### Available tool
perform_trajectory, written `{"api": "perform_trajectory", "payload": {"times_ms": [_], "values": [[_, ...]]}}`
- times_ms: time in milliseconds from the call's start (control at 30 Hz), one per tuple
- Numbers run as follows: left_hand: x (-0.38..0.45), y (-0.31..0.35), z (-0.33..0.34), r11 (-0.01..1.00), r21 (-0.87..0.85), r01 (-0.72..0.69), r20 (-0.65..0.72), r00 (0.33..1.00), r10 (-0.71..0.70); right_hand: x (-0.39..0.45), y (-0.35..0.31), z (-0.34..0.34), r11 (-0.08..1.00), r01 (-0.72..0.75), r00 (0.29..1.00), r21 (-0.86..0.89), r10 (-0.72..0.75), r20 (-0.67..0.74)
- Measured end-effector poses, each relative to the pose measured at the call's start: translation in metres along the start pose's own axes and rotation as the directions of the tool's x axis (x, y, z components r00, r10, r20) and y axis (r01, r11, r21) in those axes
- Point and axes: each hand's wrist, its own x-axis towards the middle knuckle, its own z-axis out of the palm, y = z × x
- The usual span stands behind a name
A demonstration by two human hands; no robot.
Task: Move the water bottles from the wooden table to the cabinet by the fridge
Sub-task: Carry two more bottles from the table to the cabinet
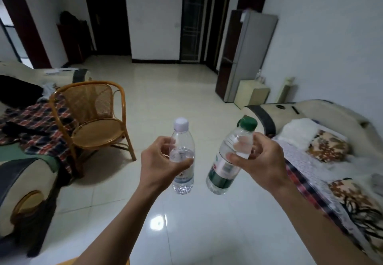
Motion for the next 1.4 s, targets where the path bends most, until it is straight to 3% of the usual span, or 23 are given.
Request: {"api": "perform_trajectory", "payload": {"times_ms": [333, 633, 967, 1400], "values": [[-0.005, 0.054, 0.104, 0.992, -0.050, -0.118, 0.128, 0.984, 0.123, -0.021, 0.038, -0.106, 0.997, -0.010, 0.991, -0.082, -0.001, -0.134], [0.001, 0.075, 0.187, 0.993, 0.006, -0.119, 0.176, 0.977, 0.116, -0.012, 0.106, -0.187, 0.995, -0.070, 0.982, -0.077, 0.055, -0.182], [0.064, 0.034, 0.230, 0.998, -0.004, -0.067, 0.184, 0.981, 0.067, 0.054, 0.160, -0.173, 0.986, -0.125, 0.980, -0.110, 0.106, -0.169], [0.254, 0.006, 0.271, 0.985, -0.104, -0.141, 0.208, 0.965, 0.160, 0.238, 0.160, -0.132, 0.986, -0.117, 0.964, -0.122, 0.083, -0.253]]}}
